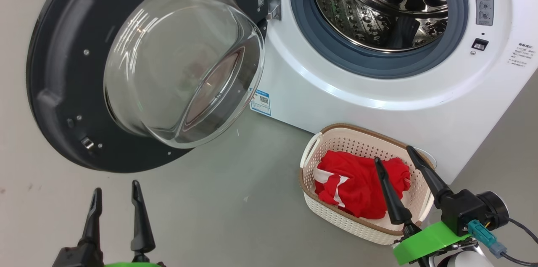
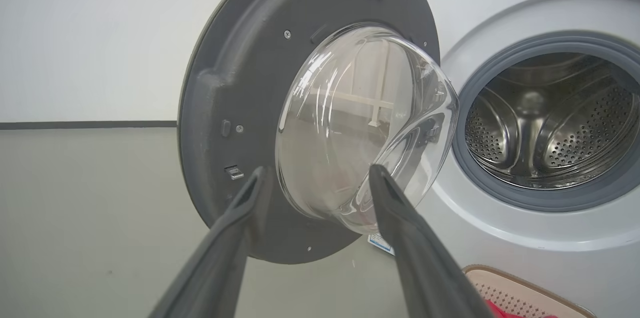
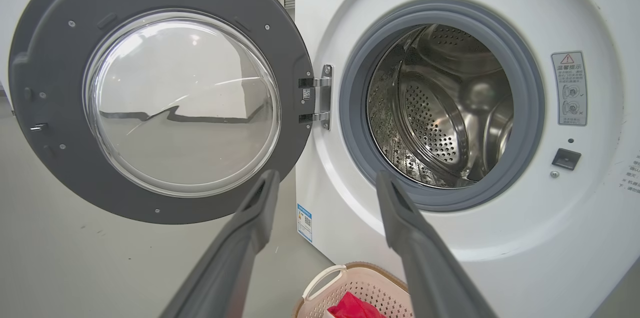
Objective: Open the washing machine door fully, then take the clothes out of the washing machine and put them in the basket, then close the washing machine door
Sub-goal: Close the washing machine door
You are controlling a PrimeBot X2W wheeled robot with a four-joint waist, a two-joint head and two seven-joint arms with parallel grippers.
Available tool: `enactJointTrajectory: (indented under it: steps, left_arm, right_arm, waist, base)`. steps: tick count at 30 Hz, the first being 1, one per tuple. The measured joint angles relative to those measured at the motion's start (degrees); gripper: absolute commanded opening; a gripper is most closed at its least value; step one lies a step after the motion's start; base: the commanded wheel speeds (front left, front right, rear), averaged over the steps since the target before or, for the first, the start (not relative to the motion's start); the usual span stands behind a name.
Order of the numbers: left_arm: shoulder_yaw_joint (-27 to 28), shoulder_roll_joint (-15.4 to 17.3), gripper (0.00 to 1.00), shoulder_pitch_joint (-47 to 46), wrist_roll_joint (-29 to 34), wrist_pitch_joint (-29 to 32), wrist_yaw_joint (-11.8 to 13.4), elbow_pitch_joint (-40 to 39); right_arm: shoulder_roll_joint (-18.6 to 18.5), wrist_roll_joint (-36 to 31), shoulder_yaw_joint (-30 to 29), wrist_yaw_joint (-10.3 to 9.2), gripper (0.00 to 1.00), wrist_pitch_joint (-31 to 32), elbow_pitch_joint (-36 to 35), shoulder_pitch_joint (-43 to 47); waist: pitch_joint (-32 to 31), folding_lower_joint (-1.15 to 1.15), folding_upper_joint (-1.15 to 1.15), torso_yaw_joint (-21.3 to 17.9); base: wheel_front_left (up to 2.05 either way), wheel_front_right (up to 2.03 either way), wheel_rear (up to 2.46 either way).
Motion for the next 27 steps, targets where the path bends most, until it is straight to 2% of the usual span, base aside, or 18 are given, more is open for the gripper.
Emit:
enactJointTrajectory:
  steps: [11, 12, 13, 14, 15, 22, 27]
  left_arm:
    - [0.1, 0.3, 1.00, 0.6, 0.0, 0.9, 0.5, -0.5]
    - [0.1, 0.4, 0.97, 0.6, 0.0, 0.9, 0.5, -0.6]
    - [0.0, 0.5, 0.44, 0.6, 0.0, 0.9, 0.5, -0.6]
    - [0.0, 0.6, 0.15, 0.6, 0.0, 0.9, 0.5, -0.6]
    - [0.0, 0.7, 0.00, 0.6, 0.0, 1.0, 0.5, -0.6]
    - [1.6, 0.9, 0.00, 0.5, -1.7, 0.9, 0.5, -3.2]
    - [4.7, 1.9, 0.00, -1.1, -3.5, 0.8, 0.9, -5.4]
  right_arm:
    - [0.0, 0.1, 0.1, 0.00, 1.00, 0.0, 0.1, 0.7]
    - [0.0, 0.1, 0.1, 0.00, 1.00, 0.0, 0.1, 0.7]
    - [0.0, 0.1, 0.0, 0.00, 1.00, 0.0, 0.1, 0.7]
    - [0.0, 0.1, 0.0, 0.00, 1.00, 0.0, 0.1, 0.7]
    - [0.0, 0.1, 0.0, 0.00, 1.00, 0.0, 0.2, 0.7]
    - [0.0, 0.1, 0.1, 0.00, 1.00, 0.0, 0.4, 0.7]
    - [0.0, 0.3, 0.1, 0.00, 1.00, 0.0, 0.5, 0.7]
  waist:
    - [-0.4, 0.00, 0.00, -0.2]
    - [-0.4, 0.00, 0.00, -0.2]
    - [-0.4, 0.00, 0.00, -0.2]
    - [-0.3, 0.00, 0.00, -0.2]
    - [-0.4, 0.00, 0.00, -0.3]
    - [-0.4, 0.00, 0.00, -0.4]
    - [-0.4, 0.00, 0.00, -0.7]
  base:
    - [0.00, 0.00, 0.00]
    - [0.00, 0.00, 0.00]
    - [0.00, 0.00, 0.00]
    - [0.00, 0.00, 0.00]
    - [0.00, 0.00, 0.00]
    - [0.00, 0.00, 0.00]
    - [0.00, 0.00, 0.00]
